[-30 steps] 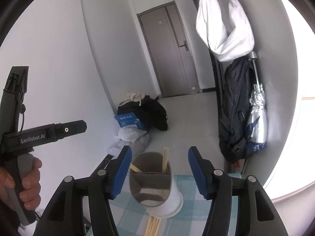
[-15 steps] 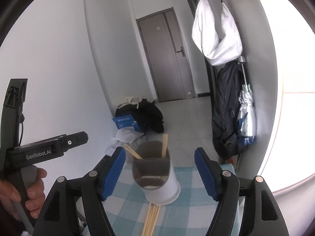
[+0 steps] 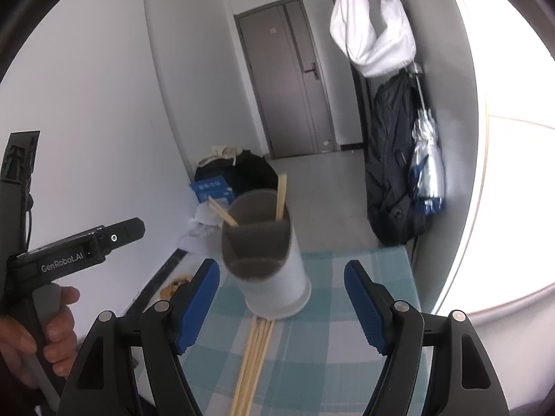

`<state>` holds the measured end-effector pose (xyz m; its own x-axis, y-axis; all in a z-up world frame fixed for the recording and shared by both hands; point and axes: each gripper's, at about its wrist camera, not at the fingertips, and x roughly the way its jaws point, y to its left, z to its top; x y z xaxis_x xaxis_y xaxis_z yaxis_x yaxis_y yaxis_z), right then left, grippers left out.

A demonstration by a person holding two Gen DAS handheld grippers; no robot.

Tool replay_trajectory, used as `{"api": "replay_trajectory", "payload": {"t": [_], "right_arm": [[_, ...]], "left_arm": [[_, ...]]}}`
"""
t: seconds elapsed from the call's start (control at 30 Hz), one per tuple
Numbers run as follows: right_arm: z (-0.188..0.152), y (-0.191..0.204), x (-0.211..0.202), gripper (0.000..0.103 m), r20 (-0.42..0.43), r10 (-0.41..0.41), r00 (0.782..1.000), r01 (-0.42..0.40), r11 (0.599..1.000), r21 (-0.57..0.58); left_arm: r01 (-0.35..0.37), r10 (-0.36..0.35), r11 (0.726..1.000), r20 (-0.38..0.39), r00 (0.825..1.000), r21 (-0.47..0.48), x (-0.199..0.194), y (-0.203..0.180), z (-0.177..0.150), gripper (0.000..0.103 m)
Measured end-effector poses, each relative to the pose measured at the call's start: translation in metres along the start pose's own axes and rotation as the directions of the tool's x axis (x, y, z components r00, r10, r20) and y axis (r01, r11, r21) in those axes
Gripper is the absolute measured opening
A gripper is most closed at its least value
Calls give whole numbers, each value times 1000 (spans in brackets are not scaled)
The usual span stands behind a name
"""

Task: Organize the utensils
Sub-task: 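Raise both open tools away from the holder toward the chopstick pile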

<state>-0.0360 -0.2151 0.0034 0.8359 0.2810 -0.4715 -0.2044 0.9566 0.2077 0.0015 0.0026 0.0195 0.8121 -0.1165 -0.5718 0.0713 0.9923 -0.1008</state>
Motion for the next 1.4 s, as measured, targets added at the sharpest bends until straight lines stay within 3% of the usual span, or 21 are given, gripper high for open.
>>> {"api": "replay_trajectory", "payload": {"t": [0.2, 0.67, 0.97, 1.17, 1.4], "right_arm": [[-18, -2, 10, 74, -46, -10, 999, 10, 1000, -3], [-51, -5, 52, 74, -212, -41, 976, 36, 999, -28], [-65, 3, 96, 74, -337, -32, 941, 14, 998, -54], [-78, 10, 142, 63, -431, -55, 901, 43, 998, -38], [-91, 23, 168, 51, -473, -84, 877, 58, 996, -70]], "left_arm": [[35, -36, 999, -47, 998, -8, 16, -1, -22, 86], [-11, -6, 996, -187, 982, -88, 65, 27, -56, 86], [-40, -6, 984, -250, 968, -176, 81, 54, -59, 86], [-57, -4, 974, -268, 964, -220, 87, 69, -55, 86], [-70, 3, 973, -293, 956, -220, 92, 75, -58, 86]]}}
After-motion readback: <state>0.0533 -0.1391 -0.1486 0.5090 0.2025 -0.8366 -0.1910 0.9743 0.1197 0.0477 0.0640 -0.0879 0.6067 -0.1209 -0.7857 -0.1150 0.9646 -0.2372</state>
